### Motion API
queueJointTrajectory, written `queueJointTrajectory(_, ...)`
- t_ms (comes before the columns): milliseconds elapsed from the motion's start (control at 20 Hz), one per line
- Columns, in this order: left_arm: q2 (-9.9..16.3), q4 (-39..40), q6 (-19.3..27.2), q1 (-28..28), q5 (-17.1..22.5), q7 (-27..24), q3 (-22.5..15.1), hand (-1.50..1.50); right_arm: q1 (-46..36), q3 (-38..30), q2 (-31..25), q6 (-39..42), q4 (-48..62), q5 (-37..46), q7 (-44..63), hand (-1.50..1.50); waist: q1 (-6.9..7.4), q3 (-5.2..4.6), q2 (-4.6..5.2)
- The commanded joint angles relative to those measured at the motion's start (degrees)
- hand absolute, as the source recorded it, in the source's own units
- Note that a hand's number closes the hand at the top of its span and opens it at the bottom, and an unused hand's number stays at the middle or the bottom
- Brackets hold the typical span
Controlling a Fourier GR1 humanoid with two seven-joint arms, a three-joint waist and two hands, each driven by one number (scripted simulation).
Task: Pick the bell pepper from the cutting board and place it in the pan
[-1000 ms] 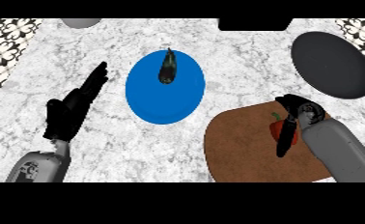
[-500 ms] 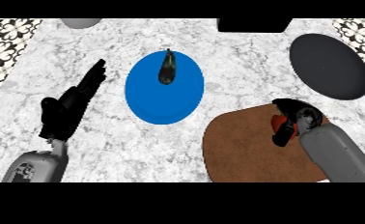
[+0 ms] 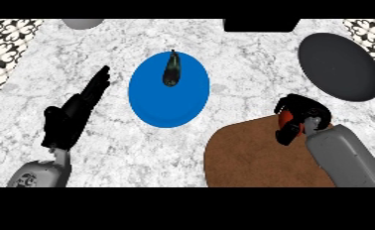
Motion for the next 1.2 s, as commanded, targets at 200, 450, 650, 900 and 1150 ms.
queueJointTrajectory(200, -1.2, 0.8, 1.1, -1.0, -1.3, -0.1, -0.3, 0.0, -5.5, 1.2, 6.1, -22.2, -11.3, 15.0, -1.3, 1.5, -0.2, 0.41, 0.08)
queueJointTrajectory(450, 0.9, 0.4, -1.1, 1.0, 0.4, -0.9, 1.5, 0.0, -6.8, 6.2, 6.1, -31.5, -18.5, 30.3, 3.4, 1.5, -0.1, 0.29, -0.24)
queueJointTrajectory(650, -1.2, -0.2, 0.6, -0.6, -1.1, 0.9, 0.3, 0.0, -3.5, 6.5, 6.2, -33.7, -25.8, 35.4, 5.4, 1.5, -0.56, 0.35, -0.02)
queueJointTrajectory(900, -0.3, -2.7, -1.2, -1.7, -0.1, 3.9, 1.4, 0.0, -1.2, 3.5, 10.0, -42.1, -20.5, 41.4, 4.0, 1.5, 0.15, 0.37, 0.27)
queueJointTrajectory(1150, -0.9, -4.1, -1.3, 2.7, -0.9, 1.7, 0.9, 0.0, 1.6, -8.6, 6.6, -49.2, -17.7, 32.3, -5.9, 1.5, 0.28, 0.4, 0.34)
